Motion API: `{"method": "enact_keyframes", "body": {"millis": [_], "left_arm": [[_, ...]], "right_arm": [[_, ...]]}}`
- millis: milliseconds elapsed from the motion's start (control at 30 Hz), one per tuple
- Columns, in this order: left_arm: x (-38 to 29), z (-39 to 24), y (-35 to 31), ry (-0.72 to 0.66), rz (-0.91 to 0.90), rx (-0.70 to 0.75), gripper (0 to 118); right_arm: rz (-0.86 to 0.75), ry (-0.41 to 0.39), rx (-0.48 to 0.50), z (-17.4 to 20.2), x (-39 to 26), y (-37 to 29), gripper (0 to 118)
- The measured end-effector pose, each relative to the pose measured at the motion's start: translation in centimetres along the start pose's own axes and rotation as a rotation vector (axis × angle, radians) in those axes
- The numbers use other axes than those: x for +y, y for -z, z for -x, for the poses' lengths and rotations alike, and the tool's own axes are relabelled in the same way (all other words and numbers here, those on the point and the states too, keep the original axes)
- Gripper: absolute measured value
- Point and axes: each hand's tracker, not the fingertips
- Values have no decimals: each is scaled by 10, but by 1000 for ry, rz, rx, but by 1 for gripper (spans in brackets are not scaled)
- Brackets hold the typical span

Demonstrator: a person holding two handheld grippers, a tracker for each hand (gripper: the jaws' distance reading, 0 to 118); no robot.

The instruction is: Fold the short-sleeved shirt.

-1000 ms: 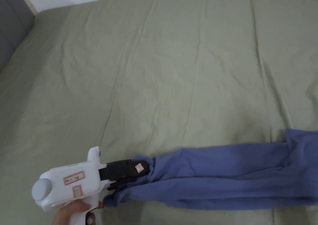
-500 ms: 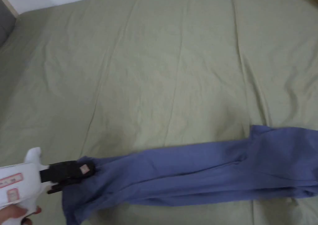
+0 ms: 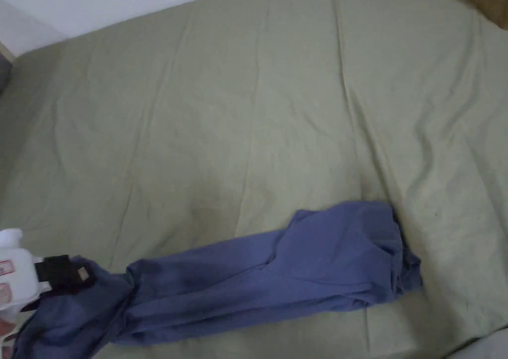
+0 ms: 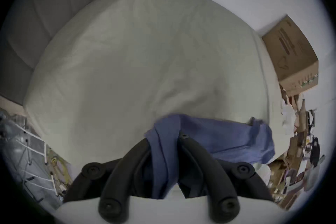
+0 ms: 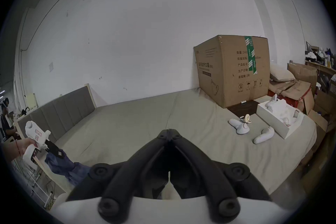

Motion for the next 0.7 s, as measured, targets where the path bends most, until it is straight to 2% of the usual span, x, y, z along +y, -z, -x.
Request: {"method": "enact_keyframes", "body": {"millis": [133, 267, 467, 500, 533, 567, 600, 633, 700], "left_arm": [[-13, -73, 35, 47, 88, -152, 12], [-31, -136, 82, 91, 159, -190, 12], [-48, -168, 112, 191, 220, -181, 13], [-49, -168, 112, 192, 213, -178, 23], [-48, -163, 110, 190, 204, -184, 51], [-45, -156, 105, 201, 159, -182, 94], [-43, -148, 96, 190, 134, -259, 118], [-43, -149, 85, 184, 117, -274, 110], [-45, -134, 48, 184, -3, -295, 108]], "right_arm": [[-19, 4, -18, -9, 2, -8, 0], [-34, 19, -33, -18, 4, -14, 0], [-26, 12, -62, -26, 5, -19, 0], [-22, 8, -66, -26, 4, -19, 0], [-20, 6, -66, -26, 4, -19, 0], [-17, 6, -67, -26, 4, -19, 0], [-15, 8, -65, -26, 4, -19, 0], [-13, 9, -60, -25, 4, -19, 0], [-9, -1, -58, -23, 4, -19, 0]]}}
